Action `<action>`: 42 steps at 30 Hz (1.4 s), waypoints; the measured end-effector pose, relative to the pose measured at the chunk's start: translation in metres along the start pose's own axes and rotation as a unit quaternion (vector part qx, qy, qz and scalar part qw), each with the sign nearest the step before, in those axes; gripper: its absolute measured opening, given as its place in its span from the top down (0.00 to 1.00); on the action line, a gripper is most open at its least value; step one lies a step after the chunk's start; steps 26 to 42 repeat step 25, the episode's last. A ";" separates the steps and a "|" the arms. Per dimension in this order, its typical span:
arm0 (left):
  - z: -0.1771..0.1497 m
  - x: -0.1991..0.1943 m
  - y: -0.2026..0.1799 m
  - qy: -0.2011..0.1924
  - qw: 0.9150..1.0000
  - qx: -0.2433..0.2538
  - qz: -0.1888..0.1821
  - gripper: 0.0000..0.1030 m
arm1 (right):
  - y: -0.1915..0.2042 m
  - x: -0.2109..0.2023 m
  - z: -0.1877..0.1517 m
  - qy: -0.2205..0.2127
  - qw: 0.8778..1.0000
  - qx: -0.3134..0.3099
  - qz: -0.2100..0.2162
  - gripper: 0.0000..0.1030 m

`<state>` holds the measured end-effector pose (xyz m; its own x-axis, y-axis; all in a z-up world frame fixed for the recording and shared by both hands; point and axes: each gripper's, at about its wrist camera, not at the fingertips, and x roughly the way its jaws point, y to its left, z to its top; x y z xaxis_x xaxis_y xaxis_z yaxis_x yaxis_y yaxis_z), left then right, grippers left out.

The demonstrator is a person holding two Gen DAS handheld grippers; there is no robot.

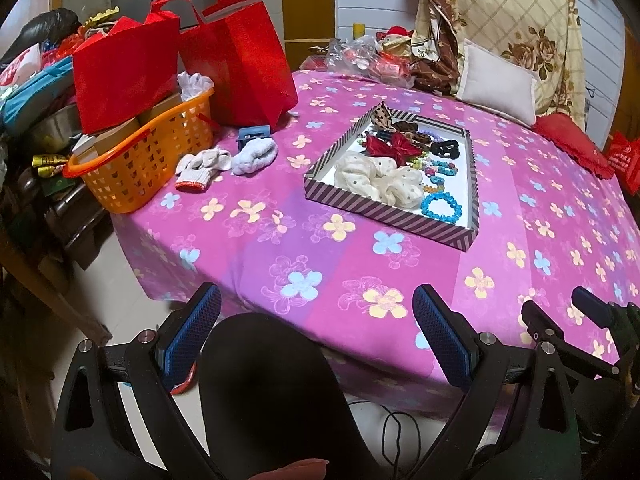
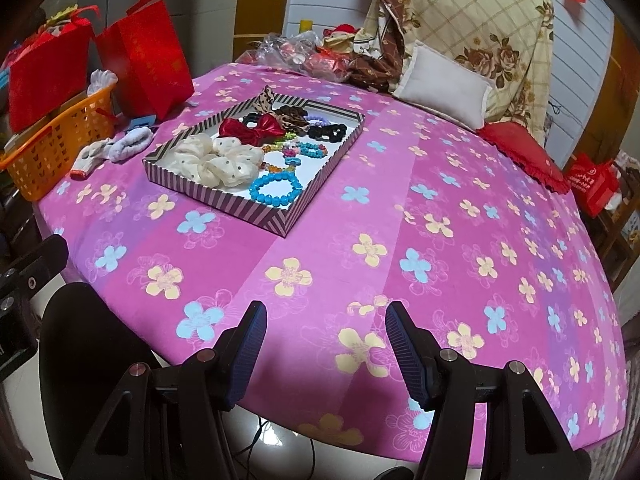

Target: Organize jewelry

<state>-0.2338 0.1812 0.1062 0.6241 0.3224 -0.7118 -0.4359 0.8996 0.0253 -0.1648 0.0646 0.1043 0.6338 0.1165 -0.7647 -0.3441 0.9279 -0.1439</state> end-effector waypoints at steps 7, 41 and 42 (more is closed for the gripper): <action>-0.001 0.004 0.001 0.006 1.000 -0.002 -0.001 0.06 | 0.002 0.002 -0.002 0.000 1.000 -0.003 -0.002 0.42; -0.002 0.007 -0.004 0.013 1.000 0.005 -0.002 0.06 | 0.003 0.008 -0.004 0.014 1.000 -0.005 0.010 0.42; -0.002 0.007 -0.004 0.013 1.000 0.005 -0.002 0.06 | 0.003 0.008 -0.004 0.014 1.000 -0.005 0.010 0.42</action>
